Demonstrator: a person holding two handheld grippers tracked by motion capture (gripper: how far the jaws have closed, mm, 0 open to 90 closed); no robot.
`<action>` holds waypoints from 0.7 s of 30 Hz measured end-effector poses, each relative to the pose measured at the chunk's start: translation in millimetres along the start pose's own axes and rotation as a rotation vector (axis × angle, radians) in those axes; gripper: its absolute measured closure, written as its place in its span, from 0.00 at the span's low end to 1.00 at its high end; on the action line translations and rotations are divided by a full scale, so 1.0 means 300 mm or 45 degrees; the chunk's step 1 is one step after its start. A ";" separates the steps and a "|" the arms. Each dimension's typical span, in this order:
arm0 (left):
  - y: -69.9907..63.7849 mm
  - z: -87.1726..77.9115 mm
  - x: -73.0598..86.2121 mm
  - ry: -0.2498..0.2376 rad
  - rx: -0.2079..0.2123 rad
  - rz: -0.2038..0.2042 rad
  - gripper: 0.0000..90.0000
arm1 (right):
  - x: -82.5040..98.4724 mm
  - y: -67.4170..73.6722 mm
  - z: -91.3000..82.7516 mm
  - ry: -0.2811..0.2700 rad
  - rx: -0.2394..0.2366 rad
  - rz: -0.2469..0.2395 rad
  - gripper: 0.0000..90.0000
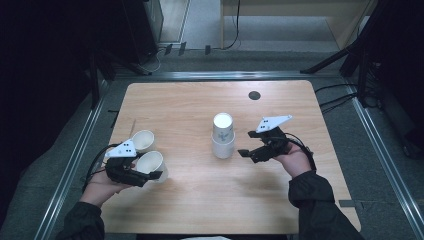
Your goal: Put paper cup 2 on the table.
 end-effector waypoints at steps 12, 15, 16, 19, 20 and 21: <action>0.037 0.033 0.048 0.098 -0.010 -0.034 0.26 | 0.002 0.008 0.014 0.028 -0.003 -0.013 0.24; 0.043 0.042 0.056 0.107 0.019 -0.034 0.26 | 0.003 0.010 0.017 0.033 0.000 -0.019 0.24; 0.043 0.045 0.058 0.110 0.017 -0.027 0.26 | 0.003 0.011 0.017 0.036 -0.002 -0.021 0.24; 0.048 0.047 0.062 0.113 0.015 -0.025 0.26 | 0.003 0.011 0.018 0.037 -0.005 -0.022 0.24; 0.051 0.047 0.066 0.115 0.008 -0.028 0.26 | 0.003 0.011 0.018 0.038 -0.004 -0.022 0.24; 0.054 0.046 0.067 0.116 0.006 -0.030 0.26 | 0.003 0.010 0.018 0.036 -0.004 -0.022 0.24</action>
Point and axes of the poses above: each handheld gripper's, and its own axes: z roughly forward along the jaws, x roughly out of its underside, y roughly to its left, the point moved 1 cm from there along z, roughly forward along the jaws, and after that the axes turned 11 degrees about z, right-handed, at the moved point
